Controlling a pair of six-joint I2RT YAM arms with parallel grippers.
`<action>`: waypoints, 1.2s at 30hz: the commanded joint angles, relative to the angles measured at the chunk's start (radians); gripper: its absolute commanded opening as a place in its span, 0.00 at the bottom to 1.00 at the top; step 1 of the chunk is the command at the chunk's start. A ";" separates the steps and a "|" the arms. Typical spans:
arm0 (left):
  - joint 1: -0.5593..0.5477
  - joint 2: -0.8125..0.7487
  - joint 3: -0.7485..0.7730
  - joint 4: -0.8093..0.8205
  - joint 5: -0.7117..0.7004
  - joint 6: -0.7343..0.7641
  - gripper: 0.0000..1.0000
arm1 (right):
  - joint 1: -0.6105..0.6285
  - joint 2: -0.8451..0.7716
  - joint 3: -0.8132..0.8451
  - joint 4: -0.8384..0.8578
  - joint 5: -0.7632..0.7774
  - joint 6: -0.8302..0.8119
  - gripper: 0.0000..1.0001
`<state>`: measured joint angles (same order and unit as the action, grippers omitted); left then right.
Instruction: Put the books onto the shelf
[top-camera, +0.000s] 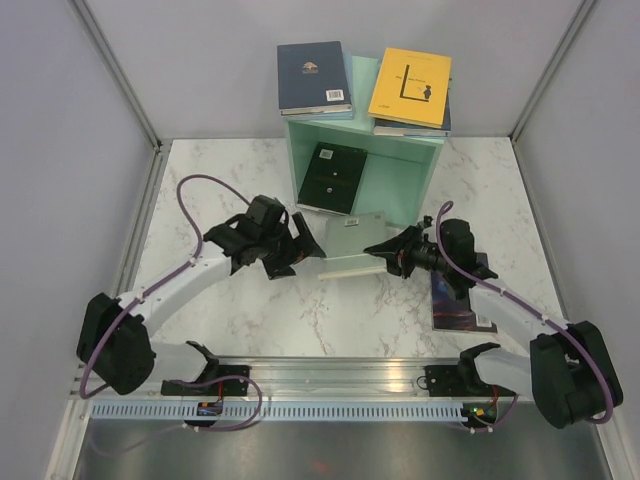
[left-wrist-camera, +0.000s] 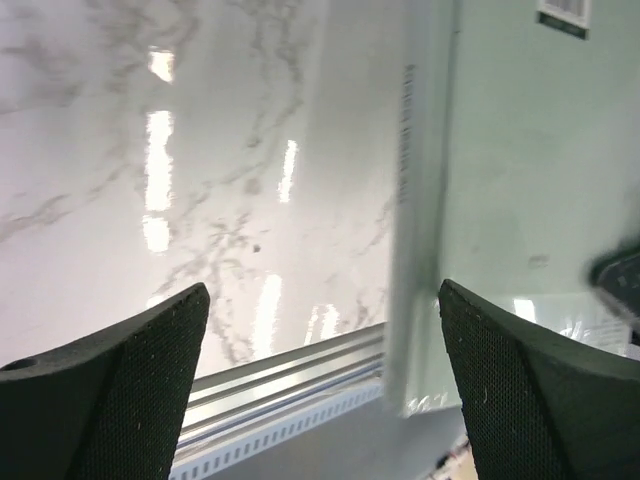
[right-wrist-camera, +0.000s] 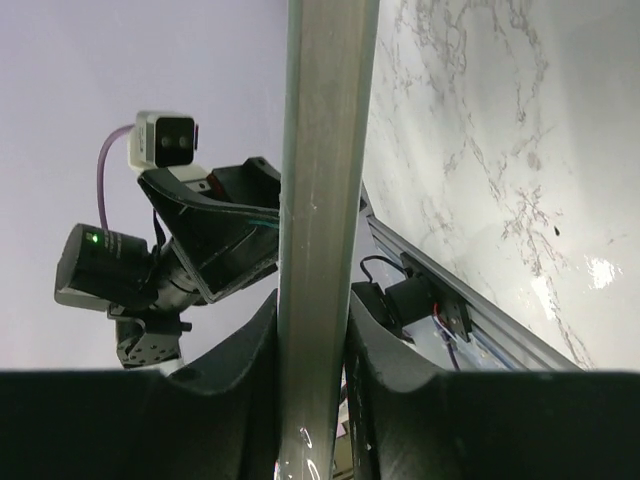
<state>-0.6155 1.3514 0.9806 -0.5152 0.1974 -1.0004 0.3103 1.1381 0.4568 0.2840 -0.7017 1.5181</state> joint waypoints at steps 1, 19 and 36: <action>0.039 -0.118 0.012 -0.265 -0.156 0.121 0.98 | -0.002 0.020 0.138 0.231 -0.005 0.007 0.00; 0.071 -0.460 0.035 -0.563 -0.240 0.184 1.00 | 0.072 0.458 0.536 0.155 0.309 -0.179 0.00; 0.088 -0.491 0.069 -0.640 -0.174 0.315 1.00 | 0.118 0.900 0.801 0.121 0.580 -0.127 0.00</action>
<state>-0.5415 0.8742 1.0042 -1.1236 0.0101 -0.7635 0.4206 1.9774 1.1831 0.4030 -0.2134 1.3533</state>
